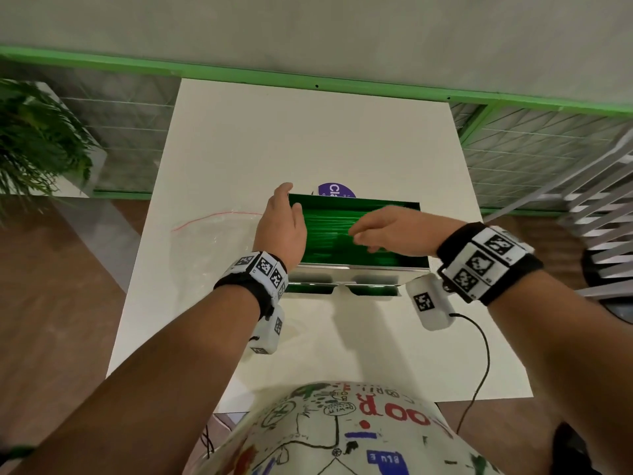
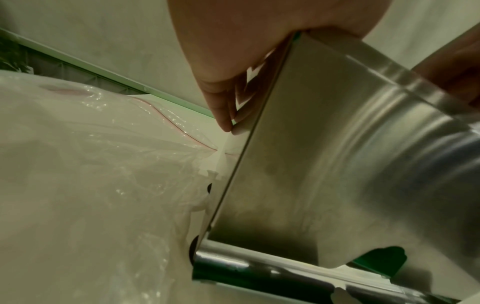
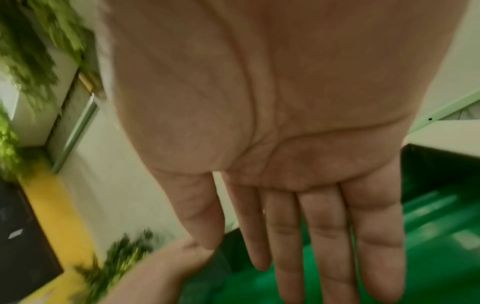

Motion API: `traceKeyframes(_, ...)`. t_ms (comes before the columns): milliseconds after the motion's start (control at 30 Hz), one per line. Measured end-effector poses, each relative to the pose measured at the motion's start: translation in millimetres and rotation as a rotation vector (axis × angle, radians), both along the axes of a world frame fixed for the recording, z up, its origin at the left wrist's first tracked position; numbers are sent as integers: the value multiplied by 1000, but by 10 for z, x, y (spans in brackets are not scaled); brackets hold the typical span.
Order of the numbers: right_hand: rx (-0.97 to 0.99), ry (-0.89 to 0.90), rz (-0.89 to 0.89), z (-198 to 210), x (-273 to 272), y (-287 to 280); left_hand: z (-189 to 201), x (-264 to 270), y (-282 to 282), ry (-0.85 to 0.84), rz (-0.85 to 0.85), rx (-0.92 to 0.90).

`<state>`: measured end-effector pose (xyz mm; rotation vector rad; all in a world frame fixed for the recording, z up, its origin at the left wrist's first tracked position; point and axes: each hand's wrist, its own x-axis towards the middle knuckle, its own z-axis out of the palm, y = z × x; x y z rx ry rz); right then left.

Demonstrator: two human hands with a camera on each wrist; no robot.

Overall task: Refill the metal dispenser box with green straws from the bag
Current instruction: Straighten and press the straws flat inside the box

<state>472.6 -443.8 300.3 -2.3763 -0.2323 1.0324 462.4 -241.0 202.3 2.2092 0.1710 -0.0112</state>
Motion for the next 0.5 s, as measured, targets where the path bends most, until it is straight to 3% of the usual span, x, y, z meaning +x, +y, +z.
traceKeyframes(67,115,-175,-237,68,-25,-173,41,-22,1,96,49,-39)
traceKeyframes(133,-87,-481,-432,-22,-42,-429,73,-22,18,259,55,47)
traceKeyframes(167,-213,-544,-484,-96,-70,-533,78,5,20,340,40,116)
traceKeyframes(267,-391,-168,-358,-398,-224,-614,75,66,15,397,18,198)
traceKeyframes(333,-304,-35,-326,-571,-284,-641,67,56,26,346,45,184)
traceKeyframes(367,-182,4,-431,-604,-271,-661,43,10,42,300,87,169)
traceKeyframes(400,-28,14,-554,-595,-273,-682,12,-75,51,236,143,141)
traceKeyframes(500,194,-230,-674,-571,-391,-772,33,-415,-46,-18,204,37)
